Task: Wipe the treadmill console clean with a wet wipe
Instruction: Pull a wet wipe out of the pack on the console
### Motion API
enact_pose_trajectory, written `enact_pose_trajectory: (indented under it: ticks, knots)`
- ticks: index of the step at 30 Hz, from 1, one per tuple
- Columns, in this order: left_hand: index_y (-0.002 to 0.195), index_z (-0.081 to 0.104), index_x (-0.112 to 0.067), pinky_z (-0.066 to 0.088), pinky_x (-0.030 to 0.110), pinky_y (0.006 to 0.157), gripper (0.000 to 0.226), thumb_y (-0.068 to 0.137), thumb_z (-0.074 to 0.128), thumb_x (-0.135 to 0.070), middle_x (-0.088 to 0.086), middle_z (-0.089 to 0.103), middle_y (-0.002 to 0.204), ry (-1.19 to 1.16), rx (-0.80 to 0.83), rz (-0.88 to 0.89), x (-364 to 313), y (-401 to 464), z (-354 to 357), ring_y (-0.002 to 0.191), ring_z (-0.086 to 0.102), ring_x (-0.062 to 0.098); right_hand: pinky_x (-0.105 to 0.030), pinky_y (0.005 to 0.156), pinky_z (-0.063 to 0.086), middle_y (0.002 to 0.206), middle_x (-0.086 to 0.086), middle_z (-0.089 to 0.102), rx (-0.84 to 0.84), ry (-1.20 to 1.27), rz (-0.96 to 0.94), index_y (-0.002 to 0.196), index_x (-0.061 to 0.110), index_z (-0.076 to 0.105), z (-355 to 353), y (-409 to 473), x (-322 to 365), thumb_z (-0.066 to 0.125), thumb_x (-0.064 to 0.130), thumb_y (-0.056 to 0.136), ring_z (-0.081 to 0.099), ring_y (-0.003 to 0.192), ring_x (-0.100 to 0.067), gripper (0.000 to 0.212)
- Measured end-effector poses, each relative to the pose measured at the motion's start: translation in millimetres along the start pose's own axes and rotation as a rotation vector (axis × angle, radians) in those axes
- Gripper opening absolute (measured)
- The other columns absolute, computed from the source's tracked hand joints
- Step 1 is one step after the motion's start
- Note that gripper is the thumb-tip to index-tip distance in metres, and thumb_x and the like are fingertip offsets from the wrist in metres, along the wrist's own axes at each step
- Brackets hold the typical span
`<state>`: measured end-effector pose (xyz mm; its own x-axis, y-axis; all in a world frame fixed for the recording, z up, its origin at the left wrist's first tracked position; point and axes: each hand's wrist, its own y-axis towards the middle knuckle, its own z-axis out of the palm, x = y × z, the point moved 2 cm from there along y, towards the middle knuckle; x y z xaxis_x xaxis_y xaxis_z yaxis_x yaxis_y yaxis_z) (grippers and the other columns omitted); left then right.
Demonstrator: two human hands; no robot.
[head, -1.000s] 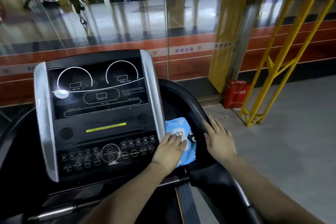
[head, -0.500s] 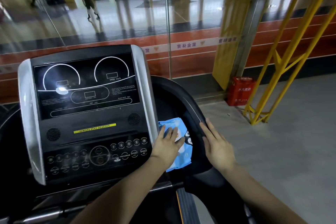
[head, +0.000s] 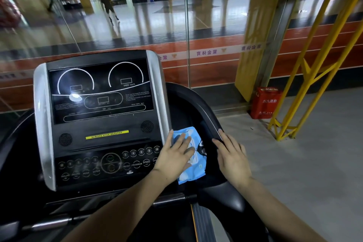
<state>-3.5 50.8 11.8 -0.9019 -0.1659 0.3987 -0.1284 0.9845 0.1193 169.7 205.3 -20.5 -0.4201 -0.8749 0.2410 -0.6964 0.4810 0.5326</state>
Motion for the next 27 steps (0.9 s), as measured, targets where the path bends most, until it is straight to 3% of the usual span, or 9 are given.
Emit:
enact_pose_trajectory:
  ticks: [3,6,12,18,22,27]
  knots:
    - [0.157,0.04,-0.02,0.005,0.072,0.122,0.065,0.102,0.05,-0.055,0.007,0.033,0.168,0.068,-0.046,0.006,11.6,-22.6,2.0,0.158,0.019,0.034,-0.046,0.097,0.054,0.14,-0.008,0.064,-0.033,0.121,-0.125,0.123,0.01,0.072,3.0,13.8,19.5,0.072,0.001,0.086,0.062,0.123,-0.03,0.038]
    - [0.159,0.034,-0.017,0.006,0.071,0.121,0.067,0.104,0.049,-0.052,0.005,0.034,0.167,0.104,-0.039,-0.004,18.4,-40.4,6.9,0.159,0.014,0.034,-0.044,0.088,0.06,0.122,-0.008,0.069,0.074,0.225,-0.101,0.113,0.009,0.076,20.3,30.3,38.0,0.073,0.004,0.09,0.066,0.104,-0.029,0.023]
    - [0.159,0.035,-0.01,0.001,0.07,0.124,0.061,0.106,0.048,-0.037,0.008,0.035,0.167,0.109,-0.034,-0.02,24.8,-54.7,10.7,0.159,0.008,0.037,-0.037,0.101,0.053,0.126,-0.003,0.063,0.333,0.247,-0.022,0.125,0.011,0.073,52.6,45.7,46.5,0.061,0.014,0.101,0.057,0.118,-0.022,0.027]
    - [0.162,0.023,-0.009,-0.009,0.066,0.124,0.065,0.106,0.041,-0.035,0.01,0.024,0.171,0.106,0.001,-0.009,20.8,-56.9,6.9,0.159,-0.007,0.04,-0.037,0.089,0.056,0.118,-0.003,0.06,0.354,0.205,-0.006,0.126,0.015,0.073,53.2,56.2,55.7,0.061,0.016,0.101,0.056,0.115,-0.021,0.027]
    - [0.163,0.023,-0.01,-0.007,0.065,0.124,0.067,0.103,0.042,-0.035,0.01,0.022,0.171,0.083,0.002,-0.021,20.4,-59.1,5.0,0.159,-0.005,0.04,-0.028,0.075,0.051,0.117,0.004,0.062,0.348,0.144,-0.021,0.117,0.022,0.077,50.9,57.7,62.2,0.059,0.023,0.102,0.053,0.116,-0.016,0.023]
    - [0.164,0.014,-0.009,-0.007,0.065,0.124,0.07,0.104,0.037,-0.036,0.011,0.014,0.173,0.066,0.019,-0.029,17.7,-61.0,5.5,0.159,-0.009,0.04,-0.03,0.076,0.052,0.103,0.013,0.057,0.318,0.244,0.047,0.094,0.022,0.072,50.1,55.8,60.6,0.061,0.022,0.1,0.051,0.104,-0.012,0.013]
